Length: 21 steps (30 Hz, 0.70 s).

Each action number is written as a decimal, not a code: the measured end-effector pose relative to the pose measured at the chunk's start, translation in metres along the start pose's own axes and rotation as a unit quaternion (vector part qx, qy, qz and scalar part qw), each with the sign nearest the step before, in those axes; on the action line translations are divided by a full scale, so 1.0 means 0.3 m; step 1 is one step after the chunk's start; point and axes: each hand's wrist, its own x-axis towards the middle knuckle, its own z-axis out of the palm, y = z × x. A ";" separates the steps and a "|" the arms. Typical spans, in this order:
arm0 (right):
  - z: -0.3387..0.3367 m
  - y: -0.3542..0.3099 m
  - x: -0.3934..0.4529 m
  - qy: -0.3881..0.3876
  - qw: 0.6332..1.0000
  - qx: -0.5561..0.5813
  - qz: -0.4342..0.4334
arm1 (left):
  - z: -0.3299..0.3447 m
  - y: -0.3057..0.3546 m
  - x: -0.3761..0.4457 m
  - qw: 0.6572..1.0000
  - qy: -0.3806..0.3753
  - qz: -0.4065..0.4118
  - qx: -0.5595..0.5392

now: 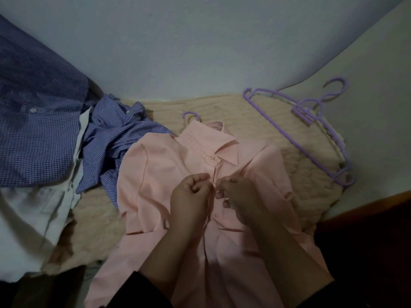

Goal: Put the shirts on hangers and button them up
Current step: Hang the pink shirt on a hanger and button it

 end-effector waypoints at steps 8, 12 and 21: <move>-0.008 -0.007 -0.019 0.007 0.991 -0.079 -0.106 | -0.008 0.027 -0.005 0.997 -0.003 0.054 0.051; -0.002 -0.009 -0.024 0.019 0.983 -0.106 -0.146 | 0.004 0.024 0.006 0.996 0.000 0.065 0.065; -0.001 0.008 -0.001 0.052 0.971 -0.156 -0.176 | -0.005 0.023 0.022 1.000 -0.018 -0.001 0.020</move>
